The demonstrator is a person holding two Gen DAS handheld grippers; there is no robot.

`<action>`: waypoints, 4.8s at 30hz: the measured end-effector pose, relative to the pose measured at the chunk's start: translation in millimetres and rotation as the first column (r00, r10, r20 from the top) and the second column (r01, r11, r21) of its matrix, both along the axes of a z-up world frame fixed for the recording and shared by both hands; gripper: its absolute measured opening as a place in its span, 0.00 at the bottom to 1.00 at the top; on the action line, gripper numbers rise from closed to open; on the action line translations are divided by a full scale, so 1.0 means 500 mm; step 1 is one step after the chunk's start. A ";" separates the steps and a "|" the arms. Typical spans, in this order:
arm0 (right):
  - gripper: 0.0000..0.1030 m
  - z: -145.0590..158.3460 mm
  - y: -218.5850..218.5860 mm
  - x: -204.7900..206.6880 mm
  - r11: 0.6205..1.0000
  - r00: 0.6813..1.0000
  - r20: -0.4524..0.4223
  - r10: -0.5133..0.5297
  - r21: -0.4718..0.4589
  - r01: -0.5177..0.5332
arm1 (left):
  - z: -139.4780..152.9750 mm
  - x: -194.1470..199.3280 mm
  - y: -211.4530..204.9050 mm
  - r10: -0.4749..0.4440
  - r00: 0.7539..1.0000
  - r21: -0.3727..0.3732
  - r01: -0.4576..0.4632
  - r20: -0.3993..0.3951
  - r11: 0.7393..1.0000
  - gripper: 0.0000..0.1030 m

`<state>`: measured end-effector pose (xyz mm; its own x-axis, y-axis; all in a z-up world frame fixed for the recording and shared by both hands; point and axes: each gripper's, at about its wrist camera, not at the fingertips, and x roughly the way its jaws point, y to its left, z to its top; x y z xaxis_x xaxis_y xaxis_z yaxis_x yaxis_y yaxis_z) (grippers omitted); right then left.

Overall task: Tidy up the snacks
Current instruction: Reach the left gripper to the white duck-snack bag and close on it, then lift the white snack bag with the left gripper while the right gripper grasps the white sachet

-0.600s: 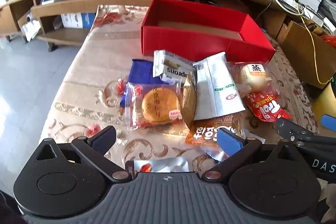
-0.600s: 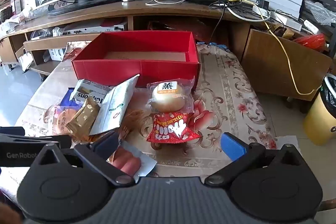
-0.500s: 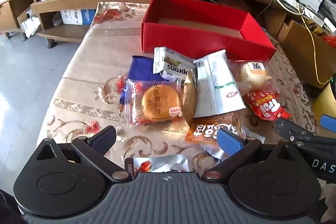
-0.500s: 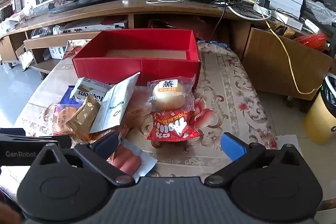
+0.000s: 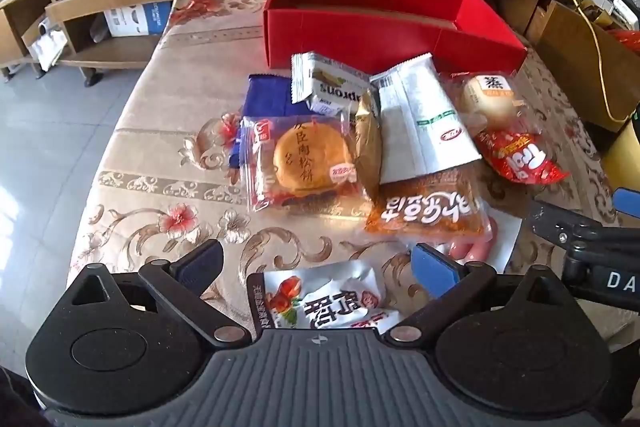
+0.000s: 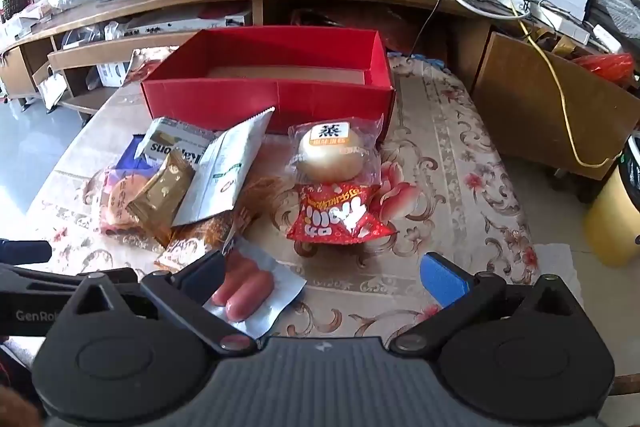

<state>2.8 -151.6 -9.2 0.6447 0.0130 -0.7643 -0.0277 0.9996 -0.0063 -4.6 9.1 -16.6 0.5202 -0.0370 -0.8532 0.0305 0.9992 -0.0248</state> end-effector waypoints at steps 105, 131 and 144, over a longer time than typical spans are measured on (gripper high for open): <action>0.77 -0.042 0.029 0.036 0.981 0.957 -0.238 0.167 0.141 -0.137 | -0.089 0.029 -0.015 -0.756 0.597 0.084 0.796 -0.270 0.599 0.86; 0.77 0.000 -0.001 0.080 0.982 0.975 -0.193 0.107 0.175 -0.073 | -0.084 0.013 -0.011 -0.577 0.797 0.057 0.594 -0.179 0.803 0.59; 0.71 -0.019 0.132 0.282 0.998 0.978 -0.197 0.068 0.004 -0.068 | -0.067 0.058 0.002 -0.506 0.852 0.024 0.513 -0.137 0.858 0.57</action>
<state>144.0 -85.5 -18.8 0.4789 0.0495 -0.8765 -0.0968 0.9953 0.0033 24.7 10.0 -50.0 0.3341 -0.2177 -0.9171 0.5363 0.8440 -0.0050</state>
